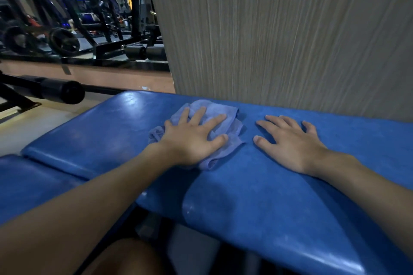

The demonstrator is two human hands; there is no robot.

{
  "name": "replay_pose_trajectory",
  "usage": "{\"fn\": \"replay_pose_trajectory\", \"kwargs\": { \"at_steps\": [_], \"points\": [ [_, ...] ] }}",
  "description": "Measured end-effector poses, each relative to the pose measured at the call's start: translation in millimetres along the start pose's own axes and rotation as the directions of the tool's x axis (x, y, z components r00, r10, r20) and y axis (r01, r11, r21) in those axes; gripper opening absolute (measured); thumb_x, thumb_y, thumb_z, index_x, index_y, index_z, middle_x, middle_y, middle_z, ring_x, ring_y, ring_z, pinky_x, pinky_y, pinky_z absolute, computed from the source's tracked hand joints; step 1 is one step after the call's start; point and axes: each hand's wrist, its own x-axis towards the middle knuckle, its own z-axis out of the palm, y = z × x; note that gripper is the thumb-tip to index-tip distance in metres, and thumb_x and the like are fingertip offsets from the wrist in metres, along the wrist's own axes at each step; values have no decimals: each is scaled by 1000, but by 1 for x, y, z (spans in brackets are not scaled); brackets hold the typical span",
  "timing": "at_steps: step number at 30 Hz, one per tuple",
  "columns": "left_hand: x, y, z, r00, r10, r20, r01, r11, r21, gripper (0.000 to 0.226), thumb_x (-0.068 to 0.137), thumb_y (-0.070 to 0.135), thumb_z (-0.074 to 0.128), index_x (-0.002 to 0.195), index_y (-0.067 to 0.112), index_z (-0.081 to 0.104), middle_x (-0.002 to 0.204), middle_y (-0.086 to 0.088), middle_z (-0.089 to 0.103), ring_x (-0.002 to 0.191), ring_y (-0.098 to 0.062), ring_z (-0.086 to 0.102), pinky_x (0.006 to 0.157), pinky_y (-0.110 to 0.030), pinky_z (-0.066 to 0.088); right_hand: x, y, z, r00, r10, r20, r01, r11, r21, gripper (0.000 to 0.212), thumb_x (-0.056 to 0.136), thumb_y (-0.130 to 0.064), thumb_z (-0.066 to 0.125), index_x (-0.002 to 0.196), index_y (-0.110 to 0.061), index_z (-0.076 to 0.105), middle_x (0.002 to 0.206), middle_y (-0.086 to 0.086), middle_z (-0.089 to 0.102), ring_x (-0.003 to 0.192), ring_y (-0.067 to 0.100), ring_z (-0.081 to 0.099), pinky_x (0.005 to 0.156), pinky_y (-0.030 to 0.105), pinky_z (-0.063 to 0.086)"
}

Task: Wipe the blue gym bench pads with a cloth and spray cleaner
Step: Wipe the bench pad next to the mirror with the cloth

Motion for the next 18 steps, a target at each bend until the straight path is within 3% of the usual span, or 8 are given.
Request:
{"fn": "replay_pose_trajectory", "kwargs": {
  "at_steps": [5, 8, 10, 12, 14, 18],
  "points": [
    [-88, -17, -4, 999, 12, -31, -10, 999, 50, 79, 67, 83, -2, 144, 67, -6, 167, 12, -7, 154, -24, -8, 116, -61, 13, -2, -1, -6, 999, 6, 53, -3, 998, -63, 61, 97, -62, 20, 153, -36, 21, 164, -10, 10, 151, 16, 4, 117, 57, 0],
    [-102, -22, -6, 999, 6, -32, -4, 997, 74, 77, 67, 84, -3, 142, 68, -11, 167, 12, -9, 154, -24, -11, 116, -60, 14, 7, -6, -15, 999, -33, 34, 36, 994, -104, 54, 98, -60, 25, 146, -35, 35, 157, -13, 28, 150, 19, 10, 114, 62, -1],
    [-93, -21, -6, 1000, -4, -23, 5, 998, 68, 77, 67, 84, -2, 142, 68, -11, 167, 11, -9, 153, -25, -11, 115, -62, 14, 15, -15, -17, 998, -62, -7, 62, 998, -5, 53, 98, -59, 28, 143, -34, 39, 147, -14, 39, 149, 18, 17, 116, 63, 2],
    [-76, -20, -5, 1000, -13, -10, 13, 999, 53, 77, 68, 83, 0, 143, 67, -10, 167, 11, -10, 153, -26, -10, 114, -64, 14, 22, -23, -13, 999, -43, 11, 43, 998, 38, 59, 98, -61, 26, 151, -36, 26, 159, -13, 24, 151, 15, 10, 117, 60, 2],
    [-54, -22, -4, 999, -28, 19, 27, 998, 48, 72, 76, 83, 9, 144, 67, -6, 166, 12, -11, 153, -27, -9, 113, -66, 12, 25, -26, -1, 998, -43, 50, 44, 999, -28, 62, 97, -62, 20, 154, -37, 17, 164, -12, 8, 152, 15, 2, 118, 58, 0],
    [10, -25, -4, 996, -64, 56, 62, 997, 35, 59, 92, 74, 24, 146, 65, 2, 166, 13, -11, 153, -26, -9, 115, -66, 9, 25, -24, 10, 998, -70, 9, 70, 997, -45, 61, 97, -61, 15, 153, -37, 16, 165, -10, 5, 151, 17, -1, 117, 58, 0]
  ]
}}
